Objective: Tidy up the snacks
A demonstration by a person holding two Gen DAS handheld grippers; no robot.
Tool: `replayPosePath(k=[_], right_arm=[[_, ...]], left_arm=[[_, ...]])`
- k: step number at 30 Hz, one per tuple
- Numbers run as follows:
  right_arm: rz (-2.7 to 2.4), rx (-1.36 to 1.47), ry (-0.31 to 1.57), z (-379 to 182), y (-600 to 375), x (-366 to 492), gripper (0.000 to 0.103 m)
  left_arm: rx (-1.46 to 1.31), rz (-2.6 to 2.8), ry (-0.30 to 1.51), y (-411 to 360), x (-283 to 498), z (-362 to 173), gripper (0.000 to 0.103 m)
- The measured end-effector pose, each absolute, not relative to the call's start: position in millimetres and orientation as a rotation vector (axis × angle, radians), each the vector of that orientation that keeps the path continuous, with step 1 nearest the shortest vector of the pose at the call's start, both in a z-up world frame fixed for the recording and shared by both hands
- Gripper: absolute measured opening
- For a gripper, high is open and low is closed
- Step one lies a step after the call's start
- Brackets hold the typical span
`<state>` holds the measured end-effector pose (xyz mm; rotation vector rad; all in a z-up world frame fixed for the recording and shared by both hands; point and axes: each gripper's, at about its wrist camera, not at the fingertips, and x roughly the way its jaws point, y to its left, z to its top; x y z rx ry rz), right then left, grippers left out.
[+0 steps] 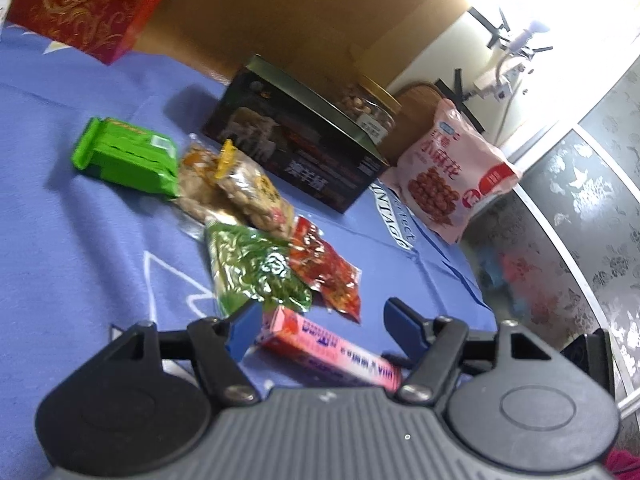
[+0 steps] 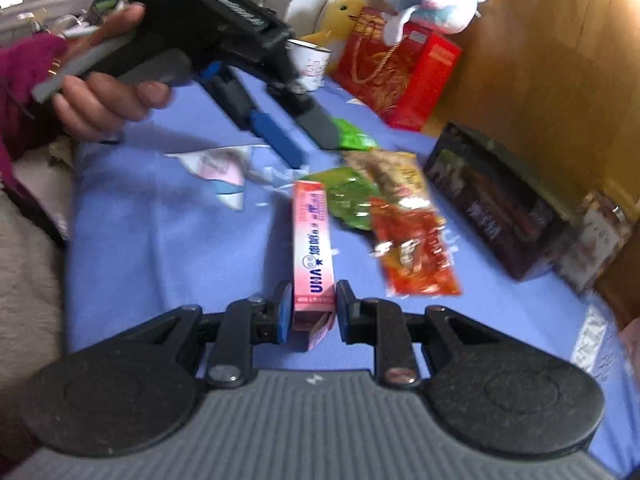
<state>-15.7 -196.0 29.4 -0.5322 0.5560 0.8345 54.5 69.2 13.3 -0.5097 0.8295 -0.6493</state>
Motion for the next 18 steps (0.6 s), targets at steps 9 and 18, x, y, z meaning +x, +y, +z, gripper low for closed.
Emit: replayPosePath(k=[9,18], right_arm=[[0.592,-0.374,0.579,30,-233,-9,0.031],[0.518,-0.113,0.641,31,-262,-17,0.040]], left_arm=[[-0.524,-0.651,0.855,66,66,5,0.069],[-0.530,-0.663,0.860,64,68,3,0.069]])
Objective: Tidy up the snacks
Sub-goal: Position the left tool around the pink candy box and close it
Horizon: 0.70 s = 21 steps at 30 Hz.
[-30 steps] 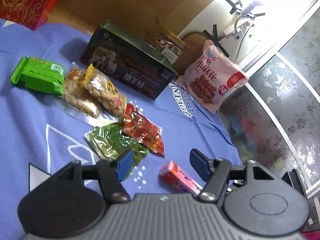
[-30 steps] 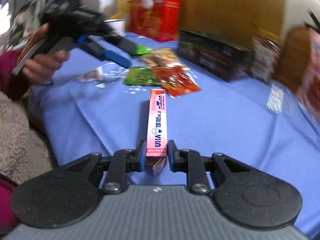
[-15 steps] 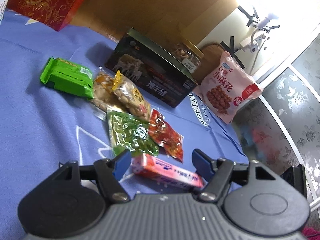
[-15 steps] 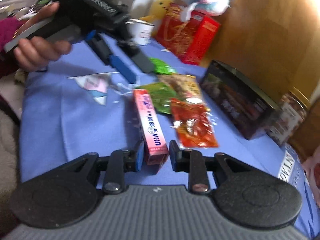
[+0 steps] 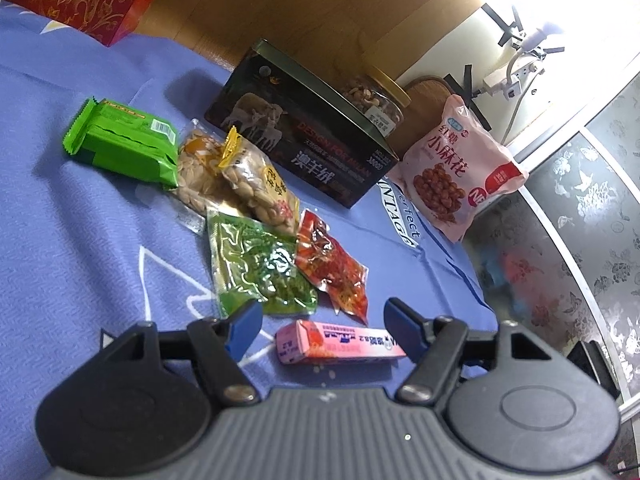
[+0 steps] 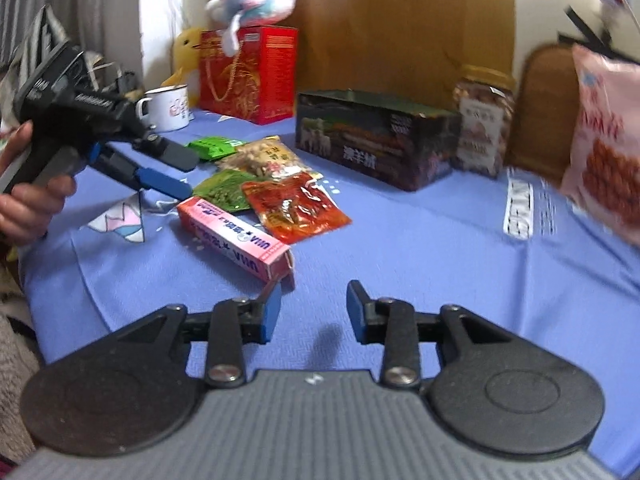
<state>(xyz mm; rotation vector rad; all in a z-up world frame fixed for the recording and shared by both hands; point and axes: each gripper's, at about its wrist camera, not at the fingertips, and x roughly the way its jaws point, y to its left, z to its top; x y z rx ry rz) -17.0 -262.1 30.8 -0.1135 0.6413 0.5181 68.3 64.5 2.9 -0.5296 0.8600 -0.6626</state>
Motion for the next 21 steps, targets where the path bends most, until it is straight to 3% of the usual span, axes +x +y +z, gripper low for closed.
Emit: replayPosePath(k=[21], right_arm=[[0.546,-0.098,0.673,21,-253,-9,0.041]], left_arm=[[-0.547,-0.657,0.861,70,68,3,0.069]])
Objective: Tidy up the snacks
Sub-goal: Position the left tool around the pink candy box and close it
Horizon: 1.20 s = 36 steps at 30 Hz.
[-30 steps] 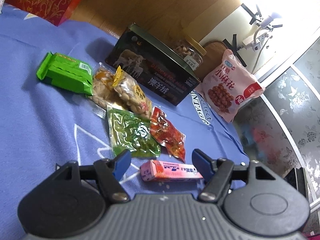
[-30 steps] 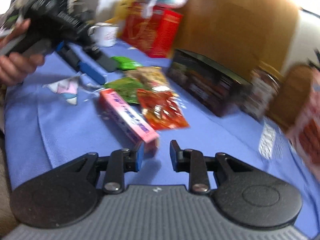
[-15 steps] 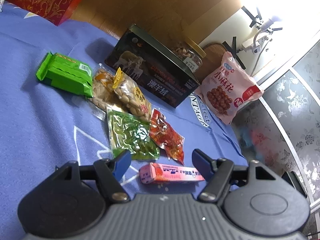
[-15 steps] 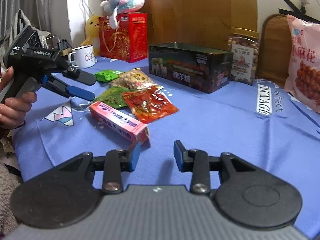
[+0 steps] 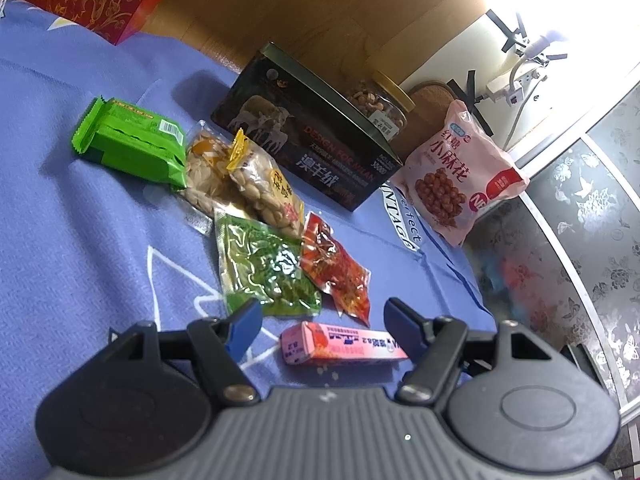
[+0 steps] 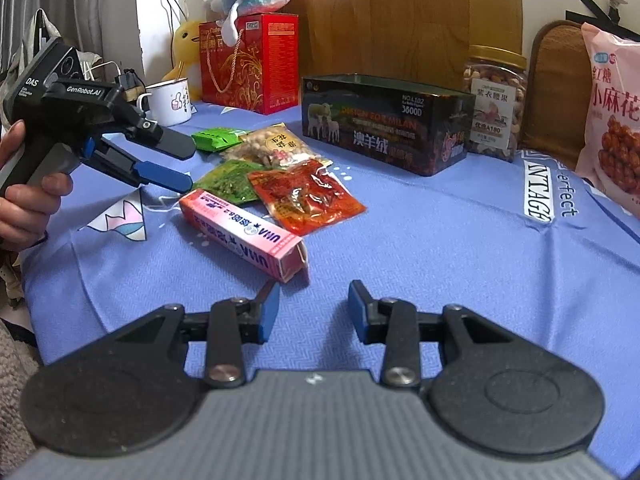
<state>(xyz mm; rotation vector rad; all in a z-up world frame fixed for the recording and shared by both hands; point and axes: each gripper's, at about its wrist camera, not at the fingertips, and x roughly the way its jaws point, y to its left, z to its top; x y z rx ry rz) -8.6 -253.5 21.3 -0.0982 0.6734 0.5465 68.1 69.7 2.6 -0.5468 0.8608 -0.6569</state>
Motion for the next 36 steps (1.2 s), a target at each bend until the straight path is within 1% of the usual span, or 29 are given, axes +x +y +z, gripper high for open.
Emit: replayPosePath(k=[4,36], right_arm=[[0.549,-0.107,0.672,21,-252,-9,0.045],[0.574,-0.138,0.666,19,-239,-11,0.047]], left_arm=[[-0.550,-0.658,0.858,70,67,2,0.069],[-0.573,-0.686,0.857,70,67,3,0.069]])
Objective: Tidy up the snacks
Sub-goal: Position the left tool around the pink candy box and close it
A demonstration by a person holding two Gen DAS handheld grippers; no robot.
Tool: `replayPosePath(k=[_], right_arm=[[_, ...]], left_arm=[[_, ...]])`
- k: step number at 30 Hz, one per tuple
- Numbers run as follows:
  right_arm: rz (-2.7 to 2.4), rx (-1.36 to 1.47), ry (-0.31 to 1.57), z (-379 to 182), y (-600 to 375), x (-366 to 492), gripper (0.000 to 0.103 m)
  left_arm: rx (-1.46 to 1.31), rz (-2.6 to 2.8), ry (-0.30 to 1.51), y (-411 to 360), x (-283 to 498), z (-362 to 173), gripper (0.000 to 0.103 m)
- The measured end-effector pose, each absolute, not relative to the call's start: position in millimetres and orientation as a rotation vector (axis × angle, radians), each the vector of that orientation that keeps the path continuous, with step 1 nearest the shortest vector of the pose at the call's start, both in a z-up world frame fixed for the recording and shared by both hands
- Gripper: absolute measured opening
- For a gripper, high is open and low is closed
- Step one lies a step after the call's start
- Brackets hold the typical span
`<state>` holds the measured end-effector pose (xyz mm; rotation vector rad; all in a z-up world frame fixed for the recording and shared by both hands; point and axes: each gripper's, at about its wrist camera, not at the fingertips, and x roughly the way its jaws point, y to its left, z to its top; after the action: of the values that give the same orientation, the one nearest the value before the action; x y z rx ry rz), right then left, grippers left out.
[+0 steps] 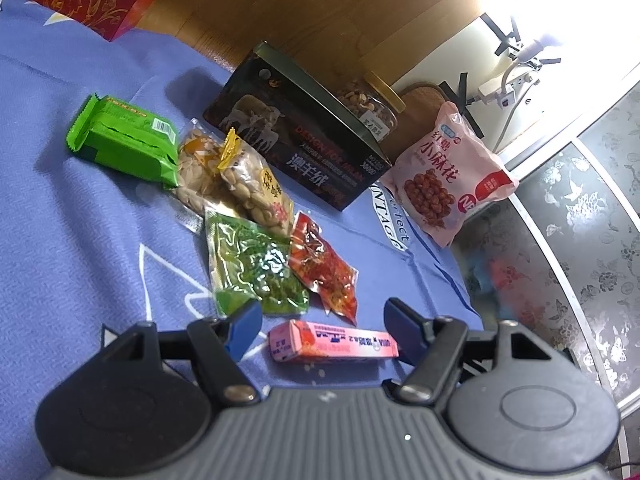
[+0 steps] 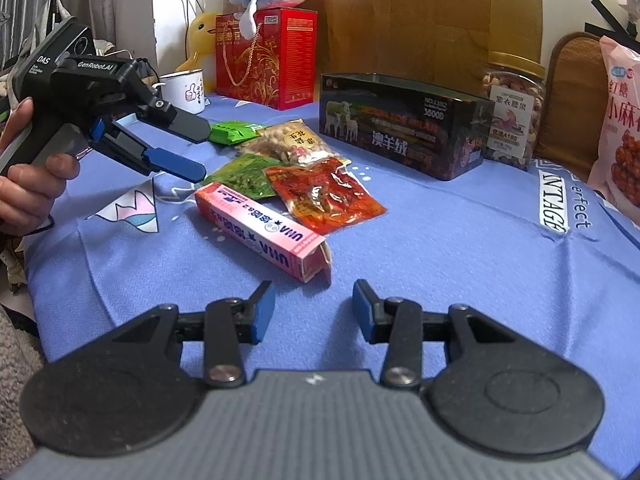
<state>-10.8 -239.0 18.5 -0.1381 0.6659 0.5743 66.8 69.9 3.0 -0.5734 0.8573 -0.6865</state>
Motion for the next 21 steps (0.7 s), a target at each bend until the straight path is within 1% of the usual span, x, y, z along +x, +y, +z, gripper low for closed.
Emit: replayPosePath(k=[2,4,17,21], right_arm=[[0.582,-0.146,0.666,18,-236,-9,0.049],[0.591,-0.157,0.664,19,-233,-9,0.049],[0.586,-0.158,0.657,18,-233,-6,0.050],[0.585,-0.155,0.653,17,-230,-4,0.050]], left_arm=[[-0.577,-0.687,0.853,72,67,4,0.069],[-0.584,-0.687,0.848,74,66,4,0.069],[-0.507,-0.718,0.859,55,61,9,0.069],[-0.473,-0.717,0.898,43,59,-1,0.069]])
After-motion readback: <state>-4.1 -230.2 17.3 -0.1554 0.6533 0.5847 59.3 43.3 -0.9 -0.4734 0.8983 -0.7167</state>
